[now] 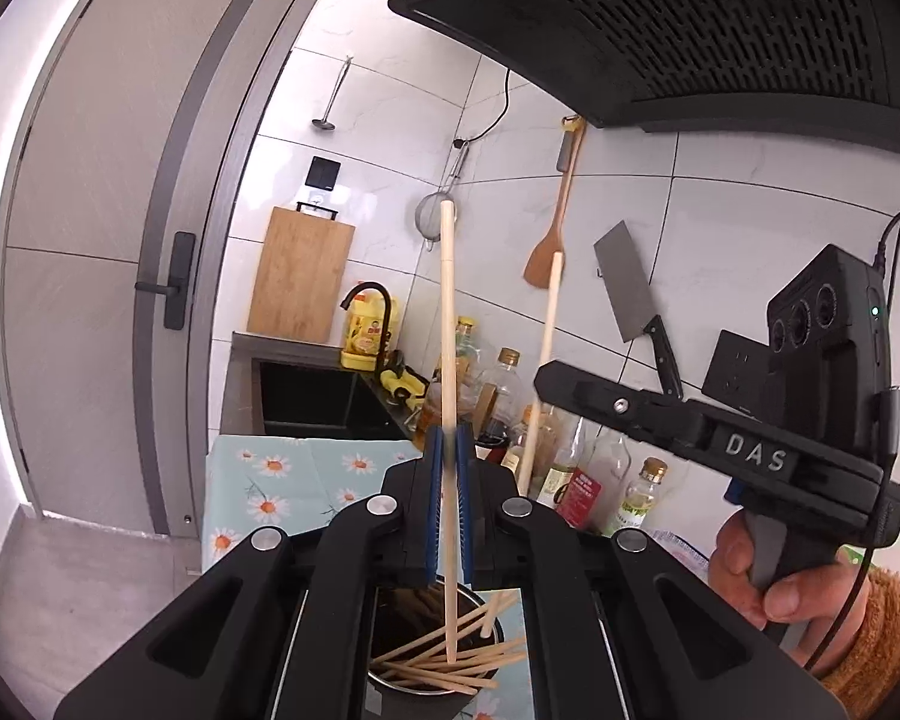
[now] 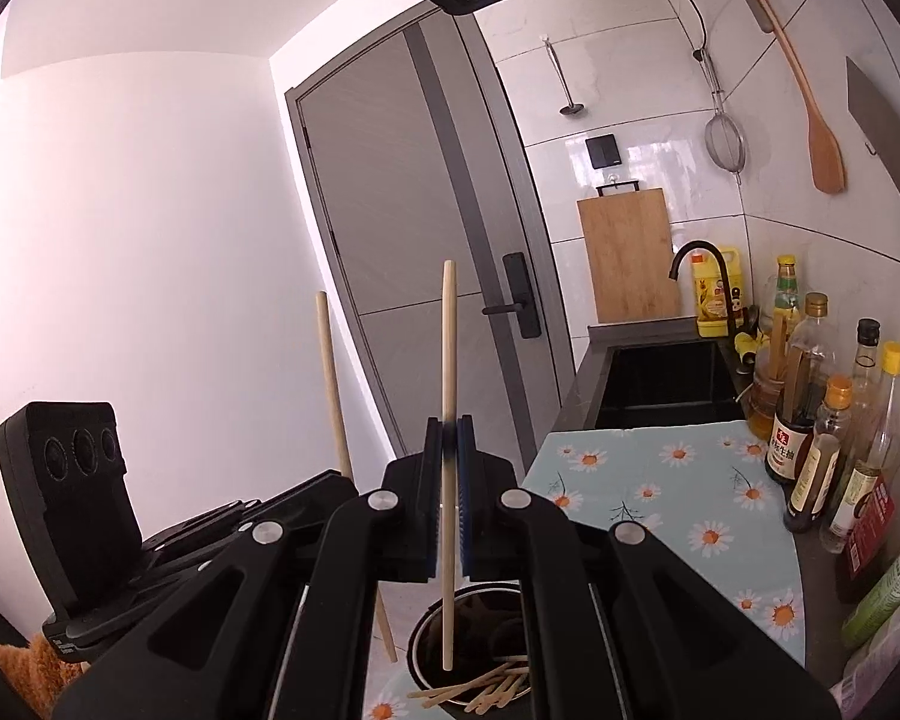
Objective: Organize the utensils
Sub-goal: 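Lower the chopstick into the black holder and open the left tool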
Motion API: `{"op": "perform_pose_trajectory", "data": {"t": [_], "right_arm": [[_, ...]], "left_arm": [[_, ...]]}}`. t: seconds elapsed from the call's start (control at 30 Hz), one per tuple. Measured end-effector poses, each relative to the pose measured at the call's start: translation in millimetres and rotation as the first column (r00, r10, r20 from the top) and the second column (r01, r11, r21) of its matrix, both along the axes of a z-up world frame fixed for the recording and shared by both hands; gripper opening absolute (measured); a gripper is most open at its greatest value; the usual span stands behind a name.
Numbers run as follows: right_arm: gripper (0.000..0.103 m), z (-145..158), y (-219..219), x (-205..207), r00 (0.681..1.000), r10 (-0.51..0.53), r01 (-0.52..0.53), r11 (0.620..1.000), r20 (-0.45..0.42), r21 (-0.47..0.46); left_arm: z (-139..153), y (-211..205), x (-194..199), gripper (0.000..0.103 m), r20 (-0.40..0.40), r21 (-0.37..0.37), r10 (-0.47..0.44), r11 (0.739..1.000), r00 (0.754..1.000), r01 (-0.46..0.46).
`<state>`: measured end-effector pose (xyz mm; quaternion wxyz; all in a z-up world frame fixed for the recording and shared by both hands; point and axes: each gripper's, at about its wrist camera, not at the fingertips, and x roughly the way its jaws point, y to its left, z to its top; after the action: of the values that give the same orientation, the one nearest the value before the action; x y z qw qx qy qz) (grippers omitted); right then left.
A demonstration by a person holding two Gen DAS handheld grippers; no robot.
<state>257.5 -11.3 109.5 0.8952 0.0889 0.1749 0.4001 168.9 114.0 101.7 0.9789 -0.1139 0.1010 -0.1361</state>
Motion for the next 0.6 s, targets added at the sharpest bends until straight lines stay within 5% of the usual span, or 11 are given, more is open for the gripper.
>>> {"op": "perform_pose_trajectory", "data": {"t": [0.4, 0.47, 0.6], "right_arm": [[0.006, -49, 15, 9, 0.999, -0.022, 0.024, 0.999, 0.046, -0.044], [0.025, -52, 16, 10, 0.999, -0.018, 0.020, 0.999, 0.030, -0.051], [0.030, -55, 13, 7, 0.999, -0.030, 0.031, 0.998, 0.019, -0.047]], "left_arm": [[-45, 3, 10, 0.004, 0.022, 0.012, 0.032, 0.999, 0.999, -0.033], [-48, 3, 11, 0.005, 0.019, 0.024, 0.047, 0.999, 0.999, -0.047], [-52, 0, 12, 0.006, 0.011, 0.046, 0.055, 0.997, 0.998, -0.055]]}}
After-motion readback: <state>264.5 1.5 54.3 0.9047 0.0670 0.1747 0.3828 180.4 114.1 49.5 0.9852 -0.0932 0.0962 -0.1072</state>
